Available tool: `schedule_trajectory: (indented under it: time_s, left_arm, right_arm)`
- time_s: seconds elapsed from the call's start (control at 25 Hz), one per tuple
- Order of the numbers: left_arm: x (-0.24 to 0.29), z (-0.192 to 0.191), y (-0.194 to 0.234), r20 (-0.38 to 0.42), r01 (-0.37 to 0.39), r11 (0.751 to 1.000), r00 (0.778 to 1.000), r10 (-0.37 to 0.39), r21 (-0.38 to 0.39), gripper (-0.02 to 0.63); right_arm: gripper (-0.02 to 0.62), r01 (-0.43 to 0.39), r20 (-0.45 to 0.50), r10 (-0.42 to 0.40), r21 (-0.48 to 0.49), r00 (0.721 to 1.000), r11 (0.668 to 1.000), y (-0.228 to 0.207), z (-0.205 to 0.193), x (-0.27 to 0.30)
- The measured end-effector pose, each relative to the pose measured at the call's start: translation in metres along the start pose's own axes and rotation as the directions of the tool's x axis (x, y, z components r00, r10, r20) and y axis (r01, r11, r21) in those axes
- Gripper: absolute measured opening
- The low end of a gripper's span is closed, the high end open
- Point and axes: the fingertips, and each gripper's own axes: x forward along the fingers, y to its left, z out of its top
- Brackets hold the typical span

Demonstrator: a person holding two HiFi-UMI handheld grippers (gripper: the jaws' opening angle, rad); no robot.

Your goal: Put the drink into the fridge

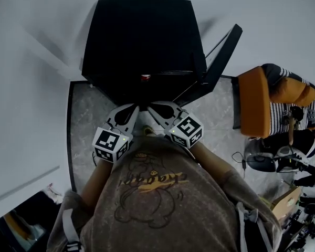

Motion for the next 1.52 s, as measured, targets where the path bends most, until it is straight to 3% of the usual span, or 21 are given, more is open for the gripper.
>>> schedule_trajectory:
  time_s: [0.64, 0.96, 1.28, 1.52]
  left_arm:
    - [-0.01, 0.009, -0.003, 0.02, 0.007, 1.0, 1.0, -0.007, 0.007, 0.006]
    - [-0.006, 0.01, -0.005, 0.027, 0.02, 1.0, 0.999, -0.02, 0.008, 0.005]
    - [-0.011, 0.005, -0.003, 0.02, 0.02, 1.0, 1.0, -0.019, -0.008, 0.006]
    - [-0.014, 0.004, -0.004, 0.023, 0.024, 1.0, 0.999, -0.023, -0.007, 0.006]
  right_arm:
    - [0.02, -0.033, 0.08, 0.036, -0.04, 0.996, 0.999, 0.021, 0.033, -0.029]
    - [0.02, -0.12, 0.055, 0.125, -0.089, 0.991, 0.989, 0.034, 0.038, -0.024]
    - [0.02, -0.13, 0.053, 0.131, -0.026, 0.99, 0.991, 0.034, 0.032, -0.018]
    - [0.02, -0.157, 0.027, 0.158, -0.043, 0.987, 0.987, 0.038, 0.028, -0.016]
